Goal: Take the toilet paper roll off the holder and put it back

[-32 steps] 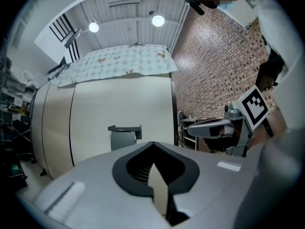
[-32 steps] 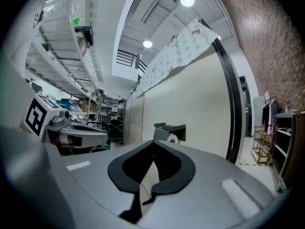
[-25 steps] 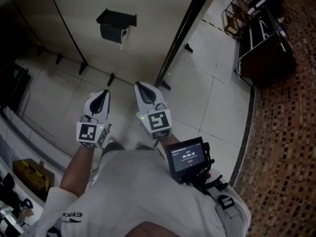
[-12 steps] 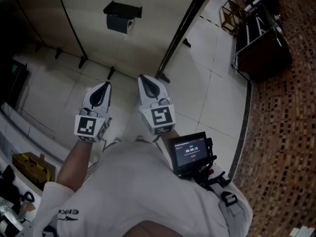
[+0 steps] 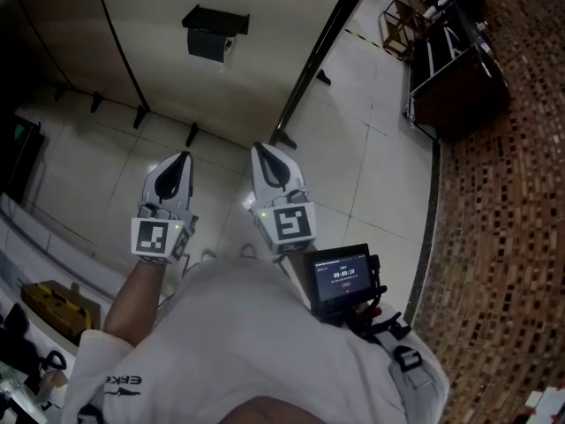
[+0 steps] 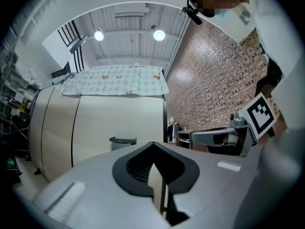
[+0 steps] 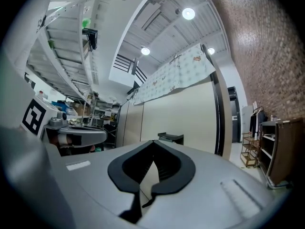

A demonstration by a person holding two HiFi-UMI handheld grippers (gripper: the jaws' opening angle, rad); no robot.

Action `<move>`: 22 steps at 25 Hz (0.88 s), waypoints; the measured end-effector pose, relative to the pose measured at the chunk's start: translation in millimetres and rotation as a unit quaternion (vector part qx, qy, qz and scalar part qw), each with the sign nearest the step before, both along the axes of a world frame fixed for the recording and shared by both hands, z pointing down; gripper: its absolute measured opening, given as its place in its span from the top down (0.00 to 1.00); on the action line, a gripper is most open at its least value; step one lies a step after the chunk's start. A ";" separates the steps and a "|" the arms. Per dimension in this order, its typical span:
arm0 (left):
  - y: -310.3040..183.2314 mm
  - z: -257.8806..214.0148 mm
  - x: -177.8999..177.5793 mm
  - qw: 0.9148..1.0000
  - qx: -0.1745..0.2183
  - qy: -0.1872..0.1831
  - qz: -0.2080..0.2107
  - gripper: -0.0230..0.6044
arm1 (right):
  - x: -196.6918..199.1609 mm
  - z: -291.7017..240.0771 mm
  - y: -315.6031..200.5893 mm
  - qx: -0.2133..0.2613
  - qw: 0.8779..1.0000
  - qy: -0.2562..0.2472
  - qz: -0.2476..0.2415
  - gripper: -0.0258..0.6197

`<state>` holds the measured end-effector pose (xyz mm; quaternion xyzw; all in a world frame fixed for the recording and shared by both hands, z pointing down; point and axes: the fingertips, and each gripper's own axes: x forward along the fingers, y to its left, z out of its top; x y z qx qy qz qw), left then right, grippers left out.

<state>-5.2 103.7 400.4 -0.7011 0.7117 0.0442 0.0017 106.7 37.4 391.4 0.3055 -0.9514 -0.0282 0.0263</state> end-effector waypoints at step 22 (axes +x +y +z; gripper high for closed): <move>1.0 2.2 2.5 1.000 0.000 -0.005 0.014 0.96 | -3.8 -3.6 4.0 -0.001 1.000 -0.001 0.001 0.94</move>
